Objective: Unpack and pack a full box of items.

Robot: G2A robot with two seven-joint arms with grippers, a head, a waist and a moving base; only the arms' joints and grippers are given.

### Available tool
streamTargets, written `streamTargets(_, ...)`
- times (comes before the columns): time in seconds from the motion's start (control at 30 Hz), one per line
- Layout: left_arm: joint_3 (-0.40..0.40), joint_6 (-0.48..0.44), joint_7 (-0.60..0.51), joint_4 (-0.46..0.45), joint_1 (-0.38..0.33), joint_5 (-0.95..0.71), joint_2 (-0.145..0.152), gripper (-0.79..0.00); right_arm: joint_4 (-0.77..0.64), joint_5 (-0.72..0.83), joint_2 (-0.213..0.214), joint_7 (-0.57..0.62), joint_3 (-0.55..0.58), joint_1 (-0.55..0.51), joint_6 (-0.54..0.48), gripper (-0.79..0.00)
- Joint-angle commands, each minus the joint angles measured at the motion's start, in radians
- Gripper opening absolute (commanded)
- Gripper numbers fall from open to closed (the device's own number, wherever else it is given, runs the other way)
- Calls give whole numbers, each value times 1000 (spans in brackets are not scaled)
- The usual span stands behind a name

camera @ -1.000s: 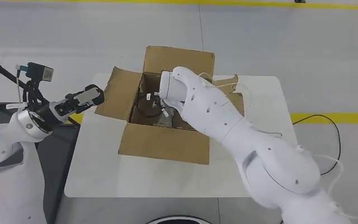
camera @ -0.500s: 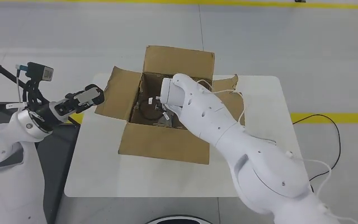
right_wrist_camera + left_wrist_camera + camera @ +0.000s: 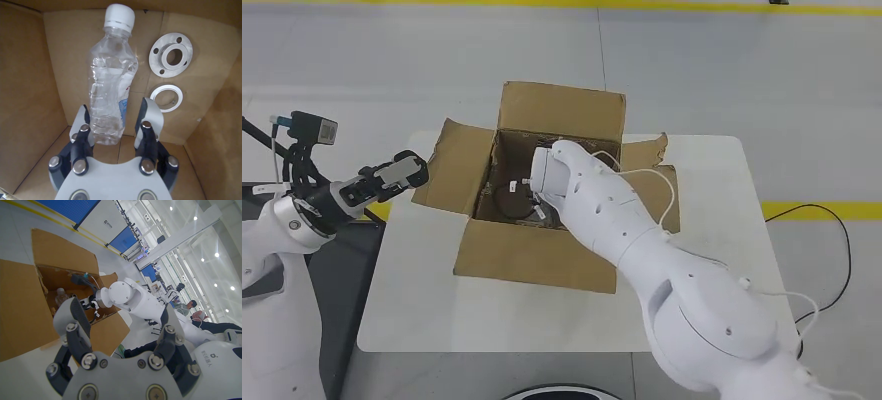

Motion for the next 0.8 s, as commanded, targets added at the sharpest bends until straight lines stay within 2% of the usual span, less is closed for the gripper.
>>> streamTargets(0.0, 0, 0, 0, 0, 0, 0, 0, 0, 12, -6, -6, 8, 2, 2, -1, -425)
streamTargets(0.17, 0, 0, 0, 0, 0, 0, 0, 0, 39, -24, -23, 22, 5, 5, 1, -456)
streamTargets(0.27, 0, 0, 0, 0, 0, 0, 0, 0, 51, -34, -32, 16, 10, 6, -3, -446)
streamTargets(0.33, 0, 0, 0, 0, 0, 0, 0, 0, 54, -35, -38, -6, 16, 5, -13, -416)
streamTargets(0.37, 0, 0, 0, 0, 0, 0, 0, 0, 57, -32, -40, -14, 21, 5, -18, -372)
streamTargets(0.43, 0, 0, 0, 0, 0, 0, 0, 0, 62, -37, -45, -18, 24, 3, -25, -148)
streamTargets(0.6, 0, 0, 0, 0, 0, 0, 0, 0, 78, -48, -56, -39, 34, 5, -30, -111)
streamTargets(0.77, 0, 0, 0, 0, 0, 0, 0, 0, 93, -61, -65, -41, 42, 0, -33, -126)
